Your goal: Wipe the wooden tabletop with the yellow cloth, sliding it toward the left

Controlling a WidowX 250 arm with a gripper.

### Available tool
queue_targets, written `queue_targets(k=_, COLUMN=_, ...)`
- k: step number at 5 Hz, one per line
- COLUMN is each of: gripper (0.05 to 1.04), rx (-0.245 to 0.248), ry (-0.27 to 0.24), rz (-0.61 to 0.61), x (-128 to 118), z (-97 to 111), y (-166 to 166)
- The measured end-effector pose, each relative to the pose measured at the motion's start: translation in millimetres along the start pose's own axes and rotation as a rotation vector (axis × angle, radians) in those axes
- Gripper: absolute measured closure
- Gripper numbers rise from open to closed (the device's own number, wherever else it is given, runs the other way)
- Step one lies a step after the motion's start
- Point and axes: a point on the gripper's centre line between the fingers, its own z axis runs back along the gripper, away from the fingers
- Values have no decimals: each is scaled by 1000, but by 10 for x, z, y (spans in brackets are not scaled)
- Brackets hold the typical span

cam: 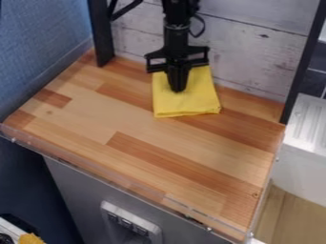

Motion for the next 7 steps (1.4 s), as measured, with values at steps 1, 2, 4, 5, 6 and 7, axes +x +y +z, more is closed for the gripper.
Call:
queue_targets(k=1, gripper=1020, rx=-4, ry=-4, rz=-7, x=-3, z=-34, y=8)
queue_targets(k=2, gripper=1020, rx=-6, ry=-4, rz=-9, x=-8, z=-85, y=47)
queue_targets(k=4, gripper=1020, rx=-16, ry=2, rz=-167, x=40, z=-94, y=299)
queue_targets(k=5, gripper=1020, rx=-28, ry=-7, rz=-272, x=151, z=-98, y=507)
queue_targets(k=6, gripper=1020, rx=-39, ry=-18, rz=-370, x=290, z=-73, y=740)
queue_targets(k=7, gripper=1020, rx=-41, ry=-31, rz=-455, x=403, z=-59, y=969)
